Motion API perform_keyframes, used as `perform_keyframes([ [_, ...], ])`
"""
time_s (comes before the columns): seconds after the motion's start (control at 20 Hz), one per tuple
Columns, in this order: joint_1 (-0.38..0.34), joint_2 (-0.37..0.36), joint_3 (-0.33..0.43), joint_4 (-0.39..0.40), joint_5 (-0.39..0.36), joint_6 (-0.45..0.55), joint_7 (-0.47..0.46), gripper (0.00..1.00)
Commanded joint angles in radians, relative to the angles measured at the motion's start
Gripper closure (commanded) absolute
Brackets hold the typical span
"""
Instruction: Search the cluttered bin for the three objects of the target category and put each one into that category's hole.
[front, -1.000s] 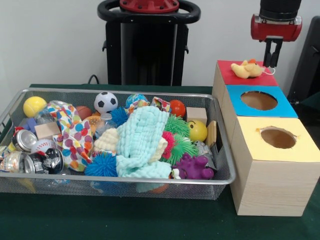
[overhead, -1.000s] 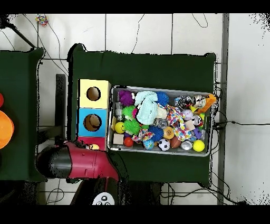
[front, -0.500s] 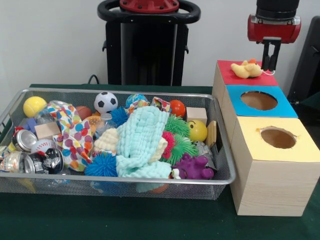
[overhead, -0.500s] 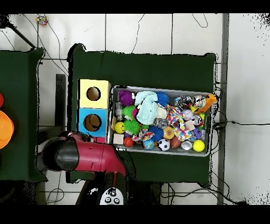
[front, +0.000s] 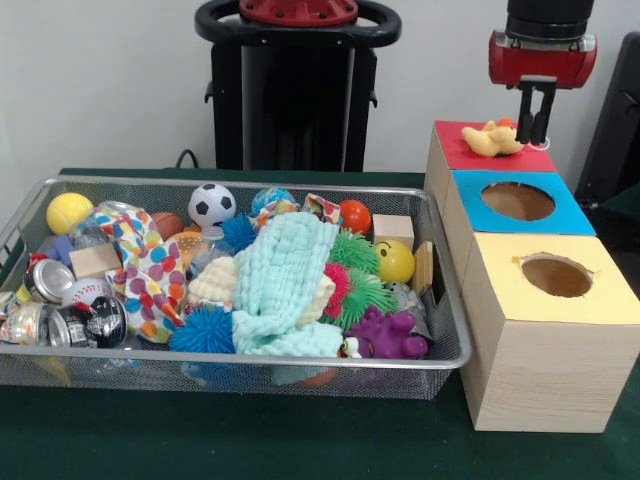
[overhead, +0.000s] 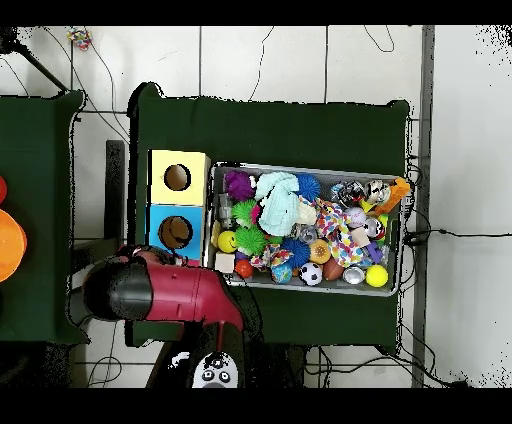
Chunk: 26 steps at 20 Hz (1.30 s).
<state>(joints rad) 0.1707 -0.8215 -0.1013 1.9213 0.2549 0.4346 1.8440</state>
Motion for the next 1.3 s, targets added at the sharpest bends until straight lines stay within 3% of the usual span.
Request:
perform_keyframes([
  [0.05, -0.005, -0.023, -0.005, -0.038, -0.063, 0.186, 0.103, 1.00],
  [0.8, -0.021, -0.059, 0.021, 0.095, -0.074, 0.073, 0.093, 1.00],
  [0.95, -0.068, -0.029, 0.059, 0.137, -0.083, -0.027, 0.062, 1.00],
  [1.3, -0.125, -0.014, 0.078, 0.171, -0.113, -0.079, 0.039, 1.00],
])
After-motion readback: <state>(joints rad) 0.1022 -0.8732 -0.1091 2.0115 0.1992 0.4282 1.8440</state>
